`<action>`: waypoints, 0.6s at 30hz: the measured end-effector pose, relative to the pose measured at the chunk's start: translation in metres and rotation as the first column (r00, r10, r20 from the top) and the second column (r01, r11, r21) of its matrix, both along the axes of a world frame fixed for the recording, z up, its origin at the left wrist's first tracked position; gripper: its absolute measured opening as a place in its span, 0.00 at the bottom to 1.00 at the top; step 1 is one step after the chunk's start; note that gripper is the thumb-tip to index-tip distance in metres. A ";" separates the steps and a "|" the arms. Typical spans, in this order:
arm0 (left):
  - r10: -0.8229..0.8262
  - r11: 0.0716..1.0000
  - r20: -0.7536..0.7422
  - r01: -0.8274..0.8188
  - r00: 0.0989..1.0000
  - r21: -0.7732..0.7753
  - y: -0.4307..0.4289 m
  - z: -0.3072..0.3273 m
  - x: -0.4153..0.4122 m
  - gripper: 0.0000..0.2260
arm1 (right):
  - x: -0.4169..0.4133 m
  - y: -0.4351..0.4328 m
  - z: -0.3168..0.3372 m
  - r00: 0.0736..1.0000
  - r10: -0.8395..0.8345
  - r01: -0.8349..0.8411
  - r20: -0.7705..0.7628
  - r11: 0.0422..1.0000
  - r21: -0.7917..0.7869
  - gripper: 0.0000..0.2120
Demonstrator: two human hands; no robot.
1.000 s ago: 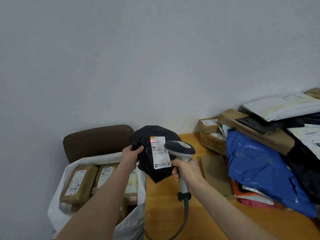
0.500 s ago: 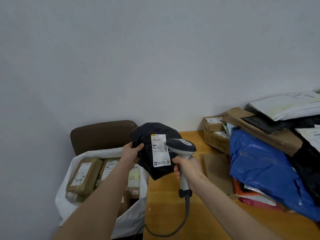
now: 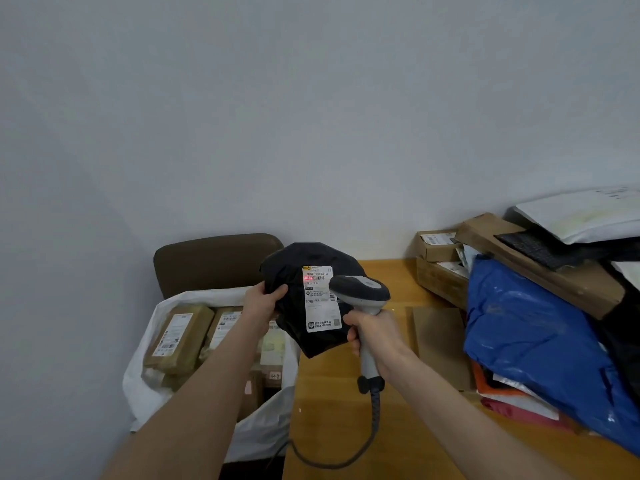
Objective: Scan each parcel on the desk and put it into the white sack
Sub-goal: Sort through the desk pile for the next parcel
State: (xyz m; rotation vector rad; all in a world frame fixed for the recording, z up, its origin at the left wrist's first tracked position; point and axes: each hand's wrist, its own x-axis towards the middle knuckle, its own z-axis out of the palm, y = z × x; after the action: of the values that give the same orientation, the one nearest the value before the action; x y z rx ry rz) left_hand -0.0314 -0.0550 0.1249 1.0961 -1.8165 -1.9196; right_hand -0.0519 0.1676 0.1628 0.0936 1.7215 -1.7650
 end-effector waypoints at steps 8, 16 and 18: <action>0.016 1.000 -0.020 -0.016 1.000 -0.010 -0.021 0.004 0.014 0.08 | -0.006 -0.034 -0.008 0.996 0.084 -0.084 0.005 0.995 -0.049 0.03; 0.089 0.989 0.115 -0.074 0.989 -0.126 -0.158 -0.003 0.053 0.14 | -0.012 -0.141 -0.034 0.998 0.023 -0.022 0.052 1.000 -0.009 0.02; 0.071 0.993 0.179 -0.052 0.981 -0.109 -0.195 -0.011 0.062 0.11 | -0.012 -0.171 -0.046 0.997 0.004 -0.007 0.082 1.000 0.030 0.02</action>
State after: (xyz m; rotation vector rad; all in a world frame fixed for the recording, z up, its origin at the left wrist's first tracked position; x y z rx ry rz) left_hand 0.0310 -0.2503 0.1136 1.3137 -1.9283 -1.7185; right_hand -0.0639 -0.0039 0.1166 0.1718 1.6882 -1.7081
